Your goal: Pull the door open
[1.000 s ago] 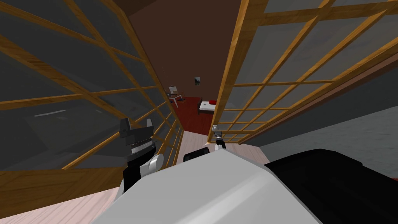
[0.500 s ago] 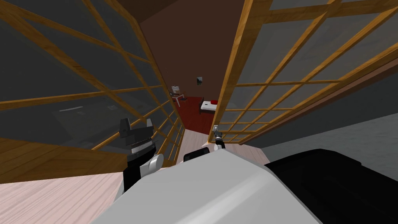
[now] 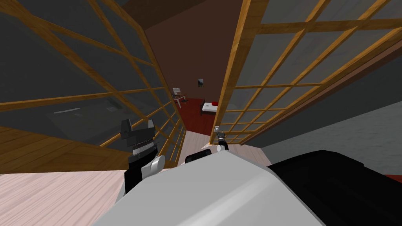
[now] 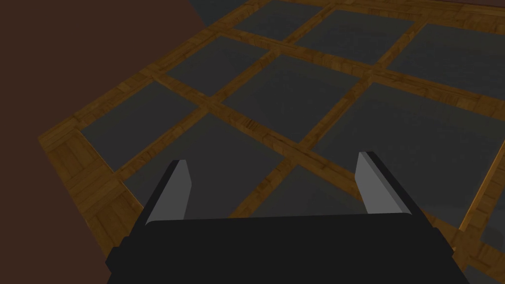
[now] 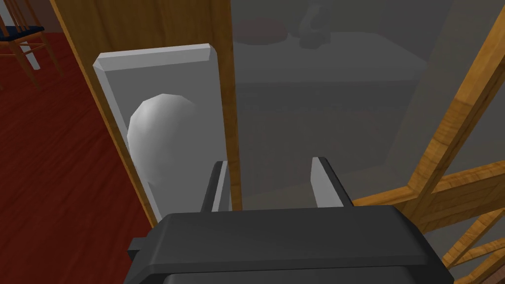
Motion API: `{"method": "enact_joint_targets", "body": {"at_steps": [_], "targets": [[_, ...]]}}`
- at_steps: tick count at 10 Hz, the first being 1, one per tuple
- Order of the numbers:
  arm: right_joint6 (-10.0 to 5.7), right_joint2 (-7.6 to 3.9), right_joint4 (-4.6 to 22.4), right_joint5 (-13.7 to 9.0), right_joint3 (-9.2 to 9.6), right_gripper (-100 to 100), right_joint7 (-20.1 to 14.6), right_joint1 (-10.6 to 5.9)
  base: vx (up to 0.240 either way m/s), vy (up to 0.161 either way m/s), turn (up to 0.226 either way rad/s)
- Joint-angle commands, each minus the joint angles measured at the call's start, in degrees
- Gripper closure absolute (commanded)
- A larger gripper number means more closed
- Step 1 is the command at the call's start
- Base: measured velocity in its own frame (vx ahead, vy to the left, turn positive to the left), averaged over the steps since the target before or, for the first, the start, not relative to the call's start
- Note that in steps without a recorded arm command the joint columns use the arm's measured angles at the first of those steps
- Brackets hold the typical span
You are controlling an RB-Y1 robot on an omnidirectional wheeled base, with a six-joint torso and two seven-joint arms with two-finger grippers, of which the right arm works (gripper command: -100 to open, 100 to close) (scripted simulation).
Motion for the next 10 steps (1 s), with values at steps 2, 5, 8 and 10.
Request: {"method": "enact_joint_targets", "body": {"at_steps": [2, 5, 8, 10], "targets": [[1.24, 0.23, -0.6, 0.3, -0.04, -100, 0.0, -1.97, -0.009, 0.011, -0.012], [2.16, 0.14, -0.9, 0.1, -0.43, -100, 0.3, -2.40, 0.000, 0.009, -0.017], [3.90, -0.02, -1.3, -0.1, -1.17, -100, 0.9, -3.21, -0.010, 0.014, -0.012], [5.84, -0.20, -1.8, -0.4, -1.99, -100, 1.5, -4.11, -0.022, 0.018, -0.025]]}}
